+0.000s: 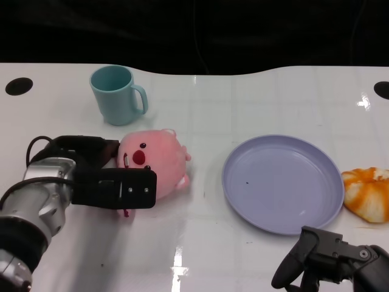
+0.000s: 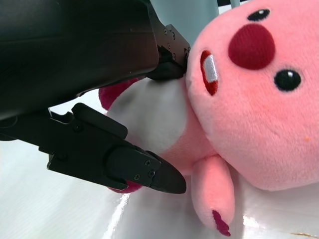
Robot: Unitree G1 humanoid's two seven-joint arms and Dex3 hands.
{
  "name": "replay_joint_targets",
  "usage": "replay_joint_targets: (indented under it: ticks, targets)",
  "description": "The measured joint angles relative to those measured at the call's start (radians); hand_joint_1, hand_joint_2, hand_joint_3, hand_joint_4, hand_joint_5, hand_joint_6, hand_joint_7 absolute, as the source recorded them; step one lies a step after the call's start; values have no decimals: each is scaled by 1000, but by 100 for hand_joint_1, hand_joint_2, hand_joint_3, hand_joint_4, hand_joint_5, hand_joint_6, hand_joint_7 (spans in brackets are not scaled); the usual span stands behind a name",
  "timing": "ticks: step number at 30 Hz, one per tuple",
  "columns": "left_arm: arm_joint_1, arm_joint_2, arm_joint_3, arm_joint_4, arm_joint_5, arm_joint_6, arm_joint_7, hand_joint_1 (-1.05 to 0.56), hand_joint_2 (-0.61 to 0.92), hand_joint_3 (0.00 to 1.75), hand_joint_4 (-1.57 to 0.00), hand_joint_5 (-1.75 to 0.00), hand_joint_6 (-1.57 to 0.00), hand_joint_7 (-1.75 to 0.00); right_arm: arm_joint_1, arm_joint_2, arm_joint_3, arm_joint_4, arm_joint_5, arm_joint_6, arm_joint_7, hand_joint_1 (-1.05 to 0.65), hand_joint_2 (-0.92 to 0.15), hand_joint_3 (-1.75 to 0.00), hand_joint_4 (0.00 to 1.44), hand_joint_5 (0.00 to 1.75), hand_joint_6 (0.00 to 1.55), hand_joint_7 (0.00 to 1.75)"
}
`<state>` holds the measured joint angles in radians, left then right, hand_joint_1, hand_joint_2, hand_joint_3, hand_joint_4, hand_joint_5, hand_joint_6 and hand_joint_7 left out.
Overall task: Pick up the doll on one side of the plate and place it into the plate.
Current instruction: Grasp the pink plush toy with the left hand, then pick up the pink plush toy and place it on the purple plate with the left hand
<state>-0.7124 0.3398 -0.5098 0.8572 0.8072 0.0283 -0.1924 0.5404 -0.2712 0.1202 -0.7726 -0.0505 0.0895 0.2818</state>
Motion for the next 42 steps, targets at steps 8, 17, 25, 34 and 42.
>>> replay_joint_targets:
  ticks: [8, 17, 25, 34, 42]
  targets:
    - [-39, -41, -30, 126, -25, -46, 64, -38, 91, 3, -88, -13, -101, -8, 6, 0, 0, -20, 1, 3, 0, -28, -75, -69, 65, 162, 57, 133]
    - [-21, -49, -38, 168, -38, -107, 241, -23, 92, 38, -73, -174, -81, -101, 1, 0, 1, -19, 1, 3, 0, -26, -74, -71, 66, 162, 58, 133]
    - [32, -33, -2, 156, -80, -215, 408, -18, 71, 80, -91, -175, -67, -174, -21, 3, 1, 11, 2, 3, -1, -27, -74, -72, 65, 163, 58, 133]
    - [86, -31, 102, 13, -210, -208, 348, -20, 54, 111, -94, -175, -70, -175, -33, 4, 0, 32, 5, 13, -1, -24, -74, -70, 66, 162, 58, 132]
    - [179, -44, 192, -250, -308, -93, 240, -17, 46, 124, -96, -175, -76, -175, -16, 4, -2, 21, 7, 13, -3, -26, -75, -69, 64, 162, 58, 131]
